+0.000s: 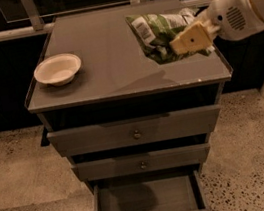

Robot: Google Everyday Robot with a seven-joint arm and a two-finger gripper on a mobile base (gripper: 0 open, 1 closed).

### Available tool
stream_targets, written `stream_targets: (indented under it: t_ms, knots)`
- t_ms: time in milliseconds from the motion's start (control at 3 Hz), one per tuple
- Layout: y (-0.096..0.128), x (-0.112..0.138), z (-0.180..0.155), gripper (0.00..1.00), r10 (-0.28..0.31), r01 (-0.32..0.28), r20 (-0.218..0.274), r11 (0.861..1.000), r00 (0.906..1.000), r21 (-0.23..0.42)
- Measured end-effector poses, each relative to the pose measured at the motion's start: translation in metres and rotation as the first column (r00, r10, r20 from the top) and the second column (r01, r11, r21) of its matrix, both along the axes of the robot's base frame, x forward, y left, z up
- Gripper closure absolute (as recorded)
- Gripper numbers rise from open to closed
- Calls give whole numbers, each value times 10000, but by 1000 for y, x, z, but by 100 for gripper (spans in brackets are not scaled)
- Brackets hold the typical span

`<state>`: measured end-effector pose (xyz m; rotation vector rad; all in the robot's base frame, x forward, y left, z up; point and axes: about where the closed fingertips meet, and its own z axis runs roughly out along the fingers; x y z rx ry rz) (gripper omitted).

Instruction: Place green jalapeno chip bag into bottom drawer

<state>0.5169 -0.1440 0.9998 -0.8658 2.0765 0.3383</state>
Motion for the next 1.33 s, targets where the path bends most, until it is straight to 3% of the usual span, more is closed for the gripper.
stream_targets:
  t_ms: [333,667,1000,1333]
  knots:
    - [-14,-20,-42,100,-977,976,-12,9926,9952,725]
    - [-28,-36,-102,100,-1882,1884,-165,9695,9820,1569]
    - [-43,-36,-157,100,-2727,2697,-120,9426,9620,1971]
    - [-50,-29,-153,100,-3094,2988,236,9332,9506,1997]
